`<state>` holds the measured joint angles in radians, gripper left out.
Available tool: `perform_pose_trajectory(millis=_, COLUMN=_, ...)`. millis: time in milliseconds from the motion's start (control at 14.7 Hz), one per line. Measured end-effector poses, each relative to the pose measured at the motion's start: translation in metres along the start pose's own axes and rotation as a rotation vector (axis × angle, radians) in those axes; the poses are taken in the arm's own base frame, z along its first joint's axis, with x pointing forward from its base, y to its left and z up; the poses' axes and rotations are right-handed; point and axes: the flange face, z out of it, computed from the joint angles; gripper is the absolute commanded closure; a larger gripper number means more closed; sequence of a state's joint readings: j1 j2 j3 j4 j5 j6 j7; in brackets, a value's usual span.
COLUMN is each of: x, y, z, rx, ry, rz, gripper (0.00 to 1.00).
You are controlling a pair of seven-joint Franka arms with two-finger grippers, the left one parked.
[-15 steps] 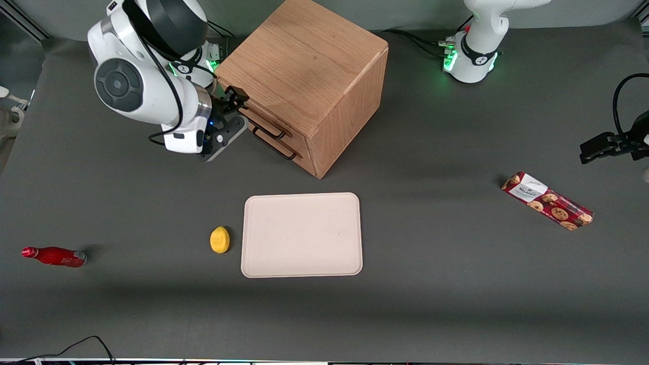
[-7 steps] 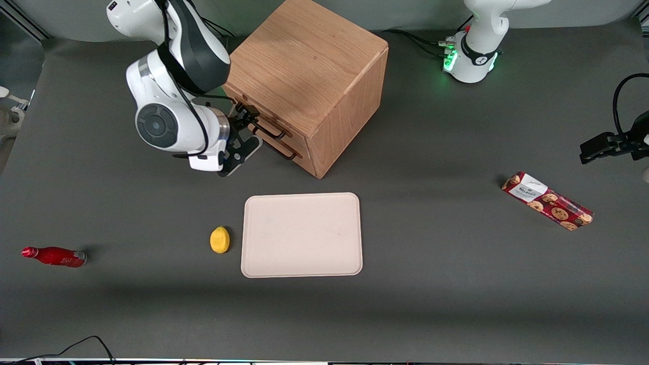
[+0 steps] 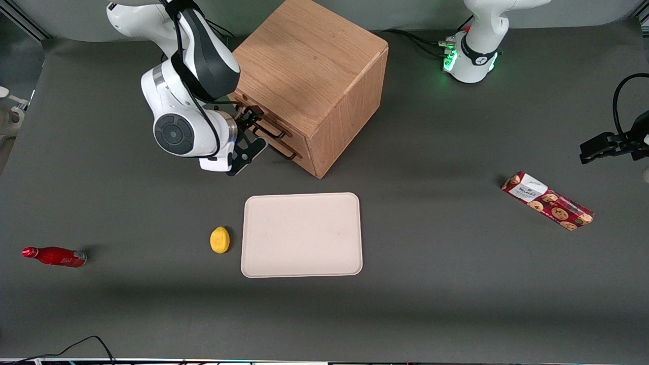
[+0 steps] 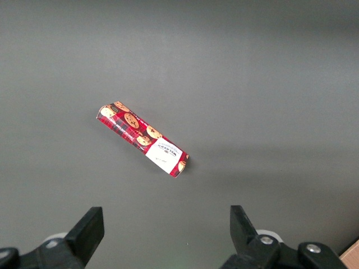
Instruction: Open upper drawer
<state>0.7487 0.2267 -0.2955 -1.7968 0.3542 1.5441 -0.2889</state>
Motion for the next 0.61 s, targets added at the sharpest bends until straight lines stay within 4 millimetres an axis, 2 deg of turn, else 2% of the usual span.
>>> perform_pose_trajectory(millis=205, x=0.001, y=-0.004, z=0.004, rx=0.001, ry=-0.007, rz=-0.007, gripper=0.00)
perform_pose_trajectory(millis=614, x=0.009, y=0.005, z=0.019, rx=0.002, ry=-0.029, rz=-0.030, gripper=0.00)
